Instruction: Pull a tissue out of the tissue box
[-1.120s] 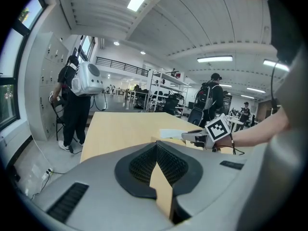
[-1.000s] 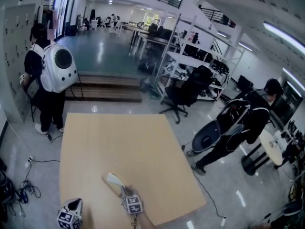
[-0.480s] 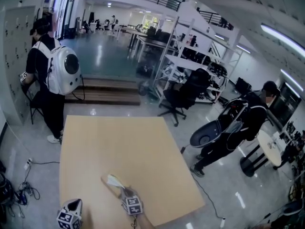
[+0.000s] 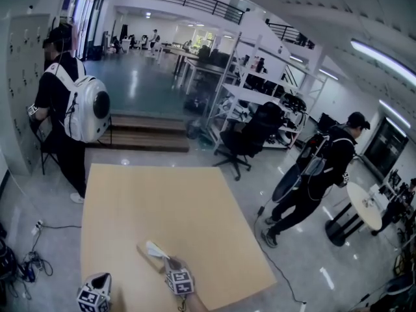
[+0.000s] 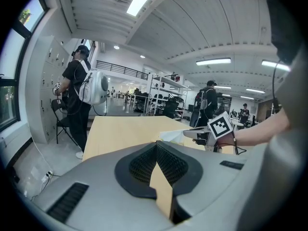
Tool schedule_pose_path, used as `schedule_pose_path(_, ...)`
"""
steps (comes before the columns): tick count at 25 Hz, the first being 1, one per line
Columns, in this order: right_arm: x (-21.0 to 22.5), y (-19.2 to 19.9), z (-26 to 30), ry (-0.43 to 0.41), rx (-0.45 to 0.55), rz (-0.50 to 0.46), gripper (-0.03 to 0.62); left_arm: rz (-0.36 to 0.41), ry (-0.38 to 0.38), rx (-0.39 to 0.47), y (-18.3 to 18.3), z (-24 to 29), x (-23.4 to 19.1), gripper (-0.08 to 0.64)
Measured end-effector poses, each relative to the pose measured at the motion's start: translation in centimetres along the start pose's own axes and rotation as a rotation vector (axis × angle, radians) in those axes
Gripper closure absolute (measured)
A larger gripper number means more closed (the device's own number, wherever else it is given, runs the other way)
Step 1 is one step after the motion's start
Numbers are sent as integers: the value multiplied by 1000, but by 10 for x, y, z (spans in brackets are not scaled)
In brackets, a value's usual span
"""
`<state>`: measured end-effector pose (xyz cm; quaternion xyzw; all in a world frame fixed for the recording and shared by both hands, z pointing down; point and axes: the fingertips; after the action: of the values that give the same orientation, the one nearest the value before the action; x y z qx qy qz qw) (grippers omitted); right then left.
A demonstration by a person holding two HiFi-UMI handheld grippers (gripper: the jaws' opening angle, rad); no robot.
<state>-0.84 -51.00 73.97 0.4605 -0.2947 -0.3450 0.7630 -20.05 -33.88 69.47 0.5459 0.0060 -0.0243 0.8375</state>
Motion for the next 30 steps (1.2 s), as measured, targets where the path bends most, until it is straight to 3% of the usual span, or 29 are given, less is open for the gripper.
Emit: schedule_pose_path(30, -28, -21, -78, 68, 126, 3, 584, 21, 32, 65, -11, -30, 15, 552)
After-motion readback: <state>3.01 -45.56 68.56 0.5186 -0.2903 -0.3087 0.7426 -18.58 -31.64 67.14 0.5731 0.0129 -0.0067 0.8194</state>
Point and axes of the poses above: the fingertips, and each gripper's own axes: z forward along the fingers, x to its right, y out of its underside, and after that the axes turned 15 degrees about -y, right-handed
